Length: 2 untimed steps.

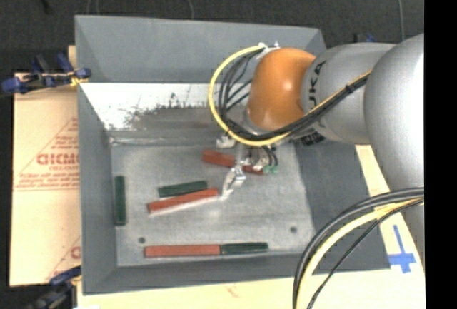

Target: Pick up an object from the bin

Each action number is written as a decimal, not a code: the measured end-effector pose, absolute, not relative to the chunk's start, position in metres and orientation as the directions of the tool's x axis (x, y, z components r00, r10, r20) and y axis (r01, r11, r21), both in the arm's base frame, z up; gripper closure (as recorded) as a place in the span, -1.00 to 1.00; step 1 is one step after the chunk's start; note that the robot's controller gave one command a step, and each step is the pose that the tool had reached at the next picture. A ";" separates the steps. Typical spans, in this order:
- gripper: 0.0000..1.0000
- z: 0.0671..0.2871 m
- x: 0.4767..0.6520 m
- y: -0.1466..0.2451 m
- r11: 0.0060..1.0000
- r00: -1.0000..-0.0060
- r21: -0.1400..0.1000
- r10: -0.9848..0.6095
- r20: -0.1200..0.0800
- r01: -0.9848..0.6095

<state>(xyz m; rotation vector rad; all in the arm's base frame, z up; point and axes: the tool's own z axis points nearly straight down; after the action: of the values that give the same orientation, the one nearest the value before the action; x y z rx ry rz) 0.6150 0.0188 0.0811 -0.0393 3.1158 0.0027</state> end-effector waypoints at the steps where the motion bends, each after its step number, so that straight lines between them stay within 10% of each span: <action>1: -1.00 0.079 0.614 0.019 1.000 -0.999 0.002 -0.024 -0.022 -0.024; 2: 1.00 0.083 0.647 -0.012 0.937 -0.937 0.006 0.349 -0.003 0.349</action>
Offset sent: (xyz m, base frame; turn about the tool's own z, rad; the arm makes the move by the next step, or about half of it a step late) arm 0.0286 -0.0321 -0.0055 0.3872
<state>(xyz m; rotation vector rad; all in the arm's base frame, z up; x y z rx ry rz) 0.6473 -0.0115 0.0830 0.5564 3.0878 0.0079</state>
